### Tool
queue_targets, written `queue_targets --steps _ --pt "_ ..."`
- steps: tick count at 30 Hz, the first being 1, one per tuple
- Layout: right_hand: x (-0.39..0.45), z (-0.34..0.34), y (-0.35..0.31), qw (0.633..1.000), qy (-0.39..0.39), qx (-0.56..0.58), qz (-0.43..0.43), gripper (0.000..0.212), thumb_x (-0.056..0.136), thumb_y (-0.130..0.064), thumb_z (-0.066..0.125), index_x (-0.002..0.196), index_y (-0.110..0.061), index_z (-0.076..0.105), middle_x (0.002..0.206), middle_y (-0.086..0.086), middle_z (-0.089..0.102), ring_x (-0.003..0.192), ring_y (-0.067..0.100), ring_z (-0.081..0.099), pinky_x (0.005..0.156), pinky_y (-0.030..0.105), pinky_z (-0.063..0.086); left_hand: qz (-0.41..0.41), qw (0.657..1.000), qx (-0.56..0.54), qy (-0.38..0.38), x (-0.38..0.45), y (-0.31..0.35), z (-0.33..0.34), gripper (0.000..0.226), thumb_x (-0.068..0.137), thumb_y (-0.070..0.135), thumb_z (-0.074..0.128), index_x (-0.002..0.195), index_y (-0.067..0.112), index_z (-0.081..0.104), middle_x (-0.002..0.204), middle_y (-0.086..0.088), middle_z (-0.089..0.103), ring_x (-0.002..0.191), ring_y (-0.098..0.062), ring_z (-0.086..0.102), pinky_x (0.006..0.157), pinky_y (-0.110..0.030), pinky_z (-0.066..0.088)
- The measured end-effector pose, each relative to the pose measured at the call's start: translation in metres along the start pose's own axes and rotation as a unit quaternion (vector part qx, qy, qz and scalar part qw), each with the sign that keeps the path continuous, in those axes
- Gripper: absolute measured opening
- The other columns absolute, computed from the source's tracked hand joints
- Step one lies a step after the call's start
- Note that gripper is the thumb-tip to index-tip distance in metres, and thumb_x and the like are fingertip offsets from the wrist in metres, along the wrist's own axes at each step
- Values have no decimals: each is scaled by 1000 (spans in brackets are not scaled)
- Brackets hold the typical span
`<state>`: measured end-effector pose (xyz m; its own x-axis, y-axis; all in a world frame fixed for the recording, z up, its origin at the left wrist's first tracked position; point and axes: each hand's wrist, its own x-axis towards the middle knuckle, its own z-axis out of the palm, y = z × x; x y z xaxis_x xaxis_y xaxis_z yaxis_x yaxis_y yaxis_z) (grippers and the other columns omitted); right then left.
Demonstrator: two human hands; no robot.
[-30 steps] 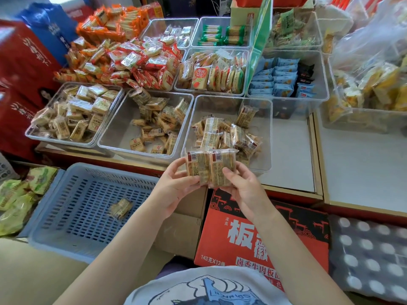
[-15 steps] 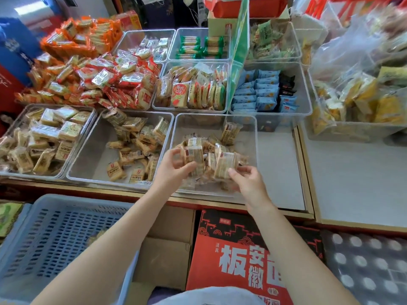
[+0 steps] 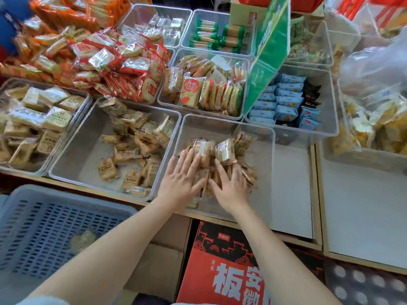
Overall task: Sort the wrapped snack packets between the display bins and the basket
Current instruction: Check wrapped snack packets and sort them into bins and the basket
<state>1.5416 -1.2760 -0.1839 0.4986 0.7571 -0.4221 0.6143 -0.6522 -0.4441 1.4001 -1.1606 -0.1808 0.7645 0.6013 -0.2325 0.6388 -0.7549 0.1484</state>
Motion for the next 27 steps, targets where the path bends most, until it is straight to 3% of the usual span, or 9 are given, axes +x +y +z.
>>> queue_targets --steps 6,9,12,16,19,23,27 --pt "9 -33 -20 985 -1 165 55 57 99 -70 32 154 -58 21 171 6 4 157 31 5 125 58 11 -30 999 -13 0 10 -7 -12 88 82 73 -16 159 30 -18 167 5 -24 149 -15 -34 122 -48 -23" --pt "-10 -36 -36 988 36 140 55 62 96 -75 32 154 -57 22 170 7 10 157 30 9 123 59 13 -66 993 -79 57 -19 -23 -15 82 86 73 -8 157 31 -19 165 9 -27 150 -14 -33 120 -42 -27" --pt "-29 -16 -67 987 38 158 18 65 94 -78 33 154 -53 27 168 7 18 156 28 12 123 59 14 -126 979 -119 107 -65 -64 -5 79 95 68 7 163 30 -2 170 7 -11 155 -13 -21 120 -36 -26" --pt "-26 9 -125 976 33 206 -70 70 92 -73 43 149 -34 47 163 -1 31 154 20 17 124 50 19 -222 960 -124 119 -98 -140 -1 82 96 63 15 164 17 16 172 -1 4 158 -17 -8 123 -39 -17" --pt "-1 19 -174 971 44 211 -105 52 99 -52 55 140 -20 57 155 0 41 147 14 29 121 38 25 -244 954 -111 136 -87 -191 -16 85 94 63 12 164 15 15 172 -3 3 158 -19 -8 122 -39 -17" --pt "48 31 -230 964 13 253 -80 56 98 -52 58 143 -19 51 146 -1 48 127 11 46 102 30 39 -253 954 -76 140 -52 -245 -34 76 103 56 24 164 13 9 172 -7 -2 158 -23 -11 124 -41 -15" --pt "92 49 -251 972 33 233 -21 74 97 -48 62 157 -17 31 160 4 36 145 22 37 116 39 34 -270 954 -58 117 -39 -264 -29 78 104 59 24 164 17 -2 172 -7 -7 156 -22 -19 120 -39 -22"
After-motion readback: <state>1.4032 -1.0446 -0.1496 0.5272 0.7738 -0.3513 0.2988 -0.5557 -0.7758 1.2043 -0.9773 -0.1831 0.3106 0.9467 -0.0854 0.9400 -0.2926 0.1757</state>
